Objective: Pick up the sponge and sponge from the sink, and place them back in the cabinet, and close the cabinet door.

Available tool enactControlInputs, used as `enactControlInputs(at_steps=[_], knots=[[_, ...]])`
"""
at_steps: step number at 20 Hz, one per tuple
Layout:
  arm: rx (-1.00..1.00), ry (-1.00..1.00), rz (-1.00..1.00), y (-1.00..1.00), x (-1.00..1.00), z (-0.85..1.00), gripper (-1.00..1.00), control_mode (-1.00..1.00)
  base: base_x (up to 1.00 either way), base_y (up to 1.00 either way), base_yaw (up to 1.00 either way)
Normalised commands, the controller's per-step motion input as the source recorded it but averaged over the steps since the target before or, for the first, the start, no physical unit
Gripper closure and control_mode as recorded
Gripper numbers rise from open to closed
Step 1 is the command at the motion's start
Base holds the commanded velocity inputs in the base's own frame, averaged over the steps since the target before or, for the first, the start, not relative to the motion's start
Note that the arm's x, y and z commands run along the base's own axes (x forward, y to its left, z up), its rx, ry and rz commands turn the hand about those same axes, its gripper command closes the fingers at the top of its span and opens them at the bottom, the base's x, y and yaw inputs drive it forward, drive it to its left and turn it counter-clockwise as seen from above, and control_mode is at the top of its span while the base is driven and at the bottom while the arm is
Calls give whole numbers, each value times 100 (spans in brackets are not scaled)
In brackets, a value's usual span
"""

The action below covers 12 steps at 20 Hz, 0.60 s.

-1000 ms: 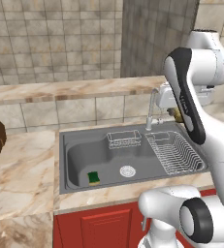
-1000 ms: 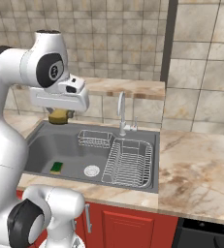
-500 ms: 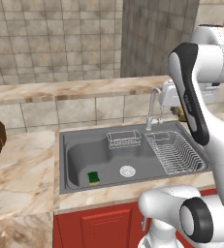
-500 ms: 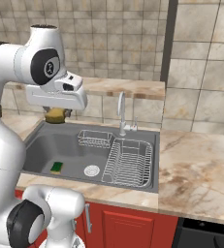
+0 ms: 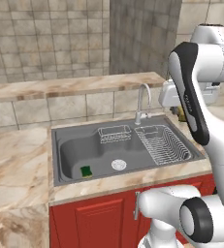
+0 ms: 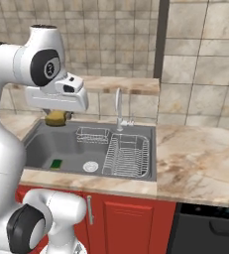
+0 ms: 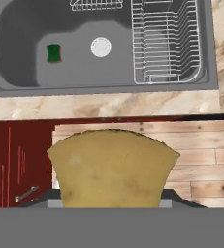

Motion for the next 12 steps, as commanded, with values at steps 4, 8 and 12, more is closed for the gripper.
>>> enactControlInputs(at_steps=[4,8,12], knots=[[0,0,0,0,0,0,100,100,-23,-3,-25],[0,0,0,0,0,0,100,100,-17,-40,-34],[0,0,0,0,0,0,100,100,-1,-40,-40]])
